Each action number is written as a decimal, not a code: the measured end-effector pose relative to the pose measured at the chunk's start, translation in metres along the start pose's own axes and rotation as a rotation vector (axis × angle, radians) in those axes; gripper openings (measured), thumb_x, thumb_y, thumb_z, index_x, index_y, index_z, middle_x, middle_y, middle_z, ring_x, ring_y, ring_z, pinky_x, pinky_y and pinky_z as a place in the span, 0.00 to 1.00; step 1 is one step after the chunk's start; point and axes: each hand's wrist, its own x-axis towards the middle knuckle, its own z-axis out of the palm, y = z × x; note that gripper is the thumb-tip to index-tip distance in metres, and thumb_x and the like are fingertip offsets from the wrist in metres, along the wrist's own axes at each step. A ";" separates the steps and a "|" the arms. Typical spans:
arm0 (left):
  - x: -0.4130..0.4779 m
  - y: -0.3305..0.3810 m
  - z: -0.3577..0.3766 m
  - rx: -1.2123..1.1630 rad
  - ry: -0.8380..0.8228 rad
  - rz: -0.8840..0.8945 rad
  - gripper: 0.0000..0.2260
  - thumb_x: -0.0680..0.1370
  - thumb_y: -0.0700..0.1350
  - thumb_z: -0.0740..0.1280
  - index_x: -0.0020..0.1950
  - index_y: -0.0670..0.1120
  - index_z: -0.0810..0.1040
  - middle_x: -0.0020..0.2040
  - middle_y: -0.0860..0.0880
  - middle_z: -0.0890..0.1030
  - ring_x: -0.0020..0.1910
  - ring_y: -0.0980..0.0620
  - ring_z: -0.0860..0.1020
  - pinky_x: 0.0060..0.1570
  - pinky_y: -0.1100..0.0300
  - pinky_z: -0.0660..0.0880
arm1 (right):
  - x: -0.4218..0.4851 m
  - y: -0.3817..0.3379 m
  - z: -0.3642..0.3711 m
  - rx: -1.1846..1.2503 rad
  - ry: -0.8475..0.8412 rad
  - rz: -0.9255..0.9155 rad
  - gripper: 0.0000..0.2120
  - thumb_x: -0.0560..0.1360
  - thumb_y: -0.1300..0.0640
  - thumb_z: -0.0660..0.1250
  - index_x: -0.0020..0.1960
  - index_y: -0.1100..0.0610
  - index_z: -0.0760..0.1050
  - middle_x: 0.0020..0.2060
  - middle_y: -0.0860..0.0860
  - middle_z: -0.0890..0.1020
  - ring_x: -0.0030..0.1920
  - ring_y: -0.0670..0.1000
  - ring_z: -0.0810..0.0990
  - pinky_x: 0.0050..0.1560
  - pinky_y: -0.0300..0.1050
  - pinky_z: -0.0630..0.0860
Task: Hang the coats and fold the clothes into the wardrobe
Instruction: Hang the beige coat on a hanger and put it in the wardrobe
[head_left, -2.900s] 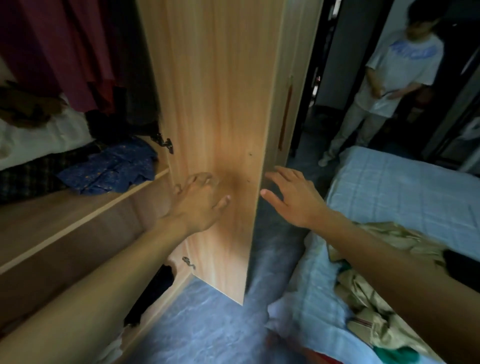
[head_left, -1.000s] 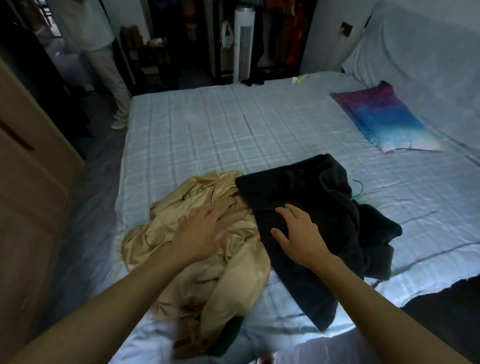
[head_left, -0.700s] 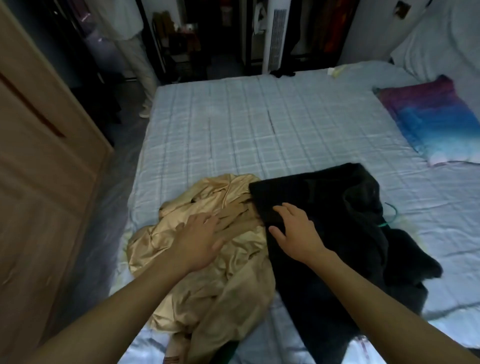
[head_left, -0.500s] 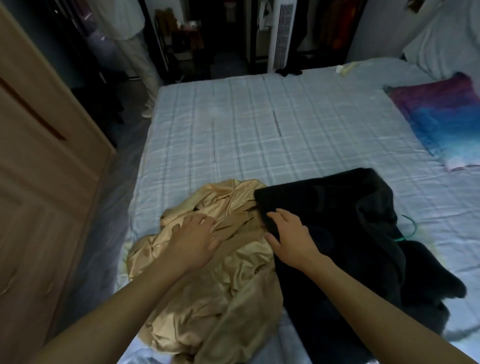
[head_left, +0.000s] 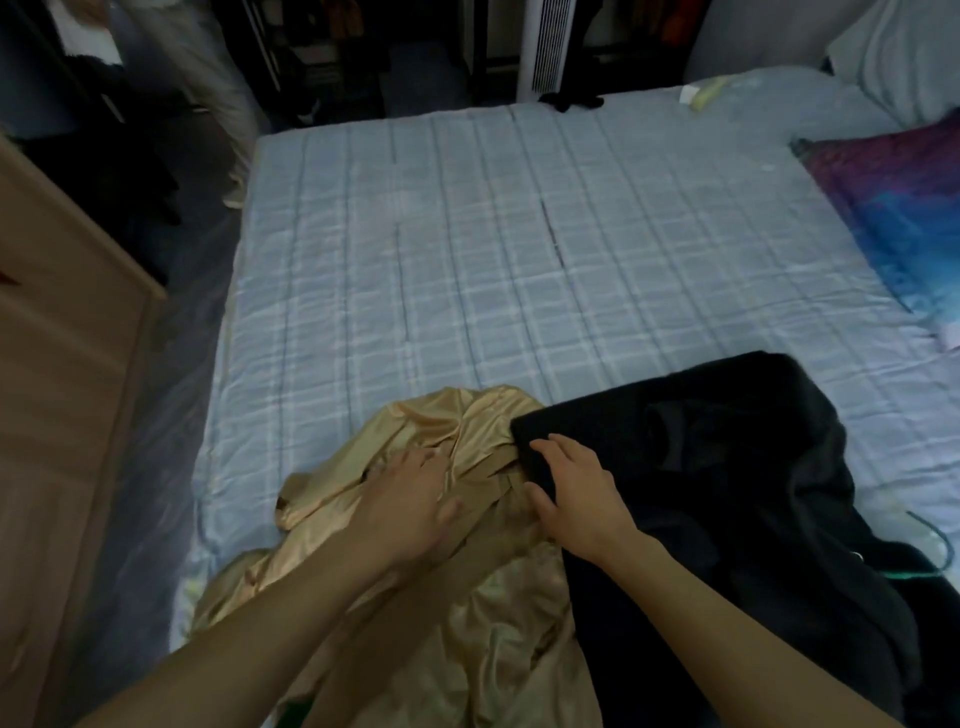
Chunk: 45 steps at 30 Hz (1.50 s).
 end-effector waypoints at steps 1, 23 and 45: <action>0.018 -0.004 0.002 -0.002 -0.010 0.009 0.22 0.79 0.59 0.60 0.72 0.53 0.66 0.71 0.51 0.68 0.70 0.47 0.65 0.65 0.48 0.67 | 0.015 0.003 0.004 0.013 -0.003 0.007 0.28 0.80 0.47 0.61 0.77 0.50 0.59 0.77 0.51 0.60 0.76 0.53 0.57 0.71 0.57 0.63; 0.319 -0.001 0.137 0.169 -0.098 0.445 0.18 0.80 0.48 0.61 0.70 0.52 0.70 0.66 0.49 0.73 0.65 0.46 0.69 0.62 0.50 0.65 | 0.219 0.128 0.093 -0.152 -0.094 0.039 0.24 0.76 0.37 0.60 0.65 0.51 0.71 0.57 0.51 0.80 0.58 0.53 0.76 0.62 0.50 0.68; 0.247 -0.069 0.116 0.185 0.080 0.487 0.06 0.78 0.43 0.66 0.54 0.47 0.77 0.47 0.45 0.77 0.46 0.42 0.75 0.44 0.52 0.66 | 0.190 0.111 0.078 -0.165 -0.042 0.090 0.30 0.77 0.34 0.56 0.72 0.52 0.66 0.66 0.53 0.74 0.65 0.56 0.72 0.65 0.54 0.68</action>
